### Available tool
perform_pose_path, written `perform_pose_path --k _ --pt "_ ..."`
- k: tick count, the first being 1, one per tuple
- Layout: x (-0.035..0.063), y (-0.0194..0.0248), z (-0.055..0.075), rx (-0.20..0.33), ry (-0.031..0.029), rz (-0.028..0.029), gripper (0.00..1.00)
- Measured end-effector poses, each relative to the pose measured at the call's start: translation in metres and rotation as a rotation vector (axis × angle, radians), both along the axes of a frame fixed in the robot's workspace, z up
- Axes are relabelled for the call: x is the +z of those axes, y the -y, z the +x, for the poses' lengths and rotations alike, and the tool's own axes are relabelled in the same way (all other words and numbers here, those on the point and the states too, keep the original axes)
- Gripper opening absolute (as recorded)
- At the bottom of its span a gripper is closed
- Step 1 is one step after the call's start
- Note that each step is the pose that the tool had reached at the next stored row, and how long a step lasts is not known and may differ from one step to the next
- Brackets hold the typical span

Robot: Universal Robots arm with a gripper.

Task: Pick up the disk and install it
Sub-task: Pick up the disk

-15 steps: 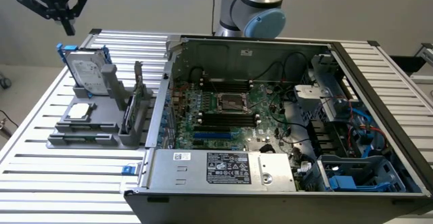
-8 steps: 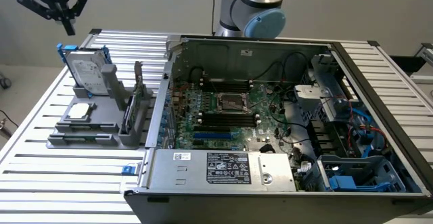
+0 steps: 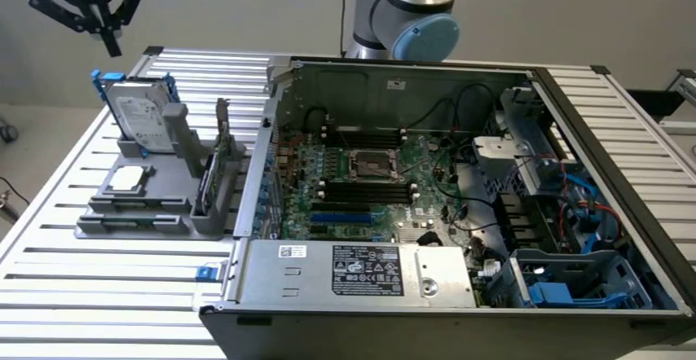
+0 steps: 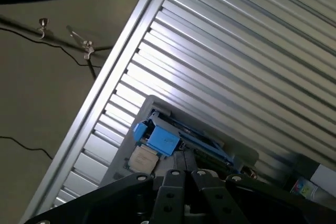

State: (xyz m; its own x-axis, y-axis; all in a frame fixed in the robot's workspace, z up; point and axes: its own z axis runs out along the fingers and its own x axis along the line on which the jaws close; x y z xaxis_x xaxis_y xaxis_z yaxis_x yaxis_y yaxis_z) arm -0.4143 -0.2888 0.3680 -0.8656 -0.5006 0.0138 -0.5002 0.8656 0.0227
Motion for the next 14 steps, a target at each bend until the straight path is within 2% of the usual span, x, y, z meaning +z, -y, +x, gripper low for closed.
perform_pose_path --k 14 --pt "-0.0006 -0.0039 -0.0003 0.13 0.0 0.0128 0.11"
